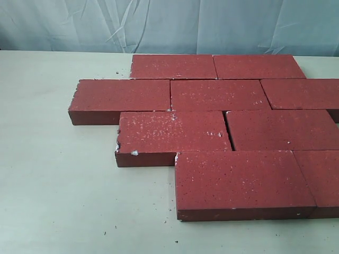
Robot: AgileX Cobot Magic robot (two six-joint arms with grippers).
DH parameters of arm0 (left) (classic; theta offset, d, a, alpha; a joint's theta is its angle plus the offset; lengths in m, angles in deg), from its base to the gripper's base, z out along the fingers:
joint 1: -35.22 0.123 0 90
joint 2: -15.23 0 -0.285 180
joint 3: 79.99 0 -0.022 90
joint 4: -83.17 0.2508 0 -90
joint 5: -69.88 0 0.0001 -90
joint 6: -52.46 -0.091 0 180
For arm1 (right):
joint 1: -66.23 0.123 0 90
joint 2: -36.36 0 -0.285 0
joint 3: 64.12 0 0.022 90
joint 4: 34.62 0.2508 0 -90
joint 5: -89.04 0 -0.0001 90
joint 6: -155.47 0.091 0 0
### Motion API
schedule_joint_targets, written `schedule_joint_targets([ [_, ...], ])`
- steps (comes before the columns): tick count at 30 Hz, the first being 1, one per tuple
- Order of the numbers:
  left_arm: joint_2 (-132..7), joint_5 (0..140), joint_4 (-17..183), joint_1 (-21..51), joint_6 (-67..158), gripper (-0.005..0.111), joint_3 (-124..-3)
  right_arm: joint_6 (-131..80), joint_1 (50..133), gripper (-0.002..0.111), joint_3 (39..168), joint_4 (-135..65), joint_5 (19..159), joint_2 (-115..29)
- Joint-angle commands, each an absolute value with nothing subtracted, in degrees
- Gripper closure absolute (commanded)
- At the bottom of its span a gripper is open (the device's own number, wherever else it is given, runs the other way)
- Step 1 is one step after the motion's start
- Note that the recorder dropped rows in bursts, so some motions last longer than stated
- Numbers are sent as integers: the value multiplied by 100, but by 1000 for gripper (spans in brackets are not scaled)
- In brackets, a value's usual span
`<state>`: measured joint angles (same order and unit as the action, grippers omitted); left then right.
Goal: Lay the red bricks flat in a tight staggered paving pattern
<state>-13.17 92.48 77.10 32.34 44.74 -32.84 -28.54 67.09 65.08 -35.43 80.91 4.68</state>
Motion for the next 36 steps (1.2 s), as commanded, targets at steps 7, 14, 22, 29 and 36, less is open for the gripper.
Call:
schedule_joint_targets([
  [7, -1291, 9248, 7750, 3227, 4471, 107, -3251, -2846, 6691, 109, 6474, -3536, 8159, 494],
  [14, -1262, 8896, 8219, 3227, 4501, 107, -3154, -2846, 6691, 109, 6474, -3536, 8159, 494],
  [22, -935, 8290, 8925, 3227, 5055, 107, -2457, -2846, 6691, 109, 6474, -3536, 8159, 494],
  [29, -375, 8020, 9012, 3238, 5246, 107, -1726, -2846, 6691, 109, 6474, -3536, 8159, 494],
  [36, 546, 8032, 8902, 3238, 5246, 107, -949, -2846, 6691, 109, 6474, -3536, 8159, 494],
])
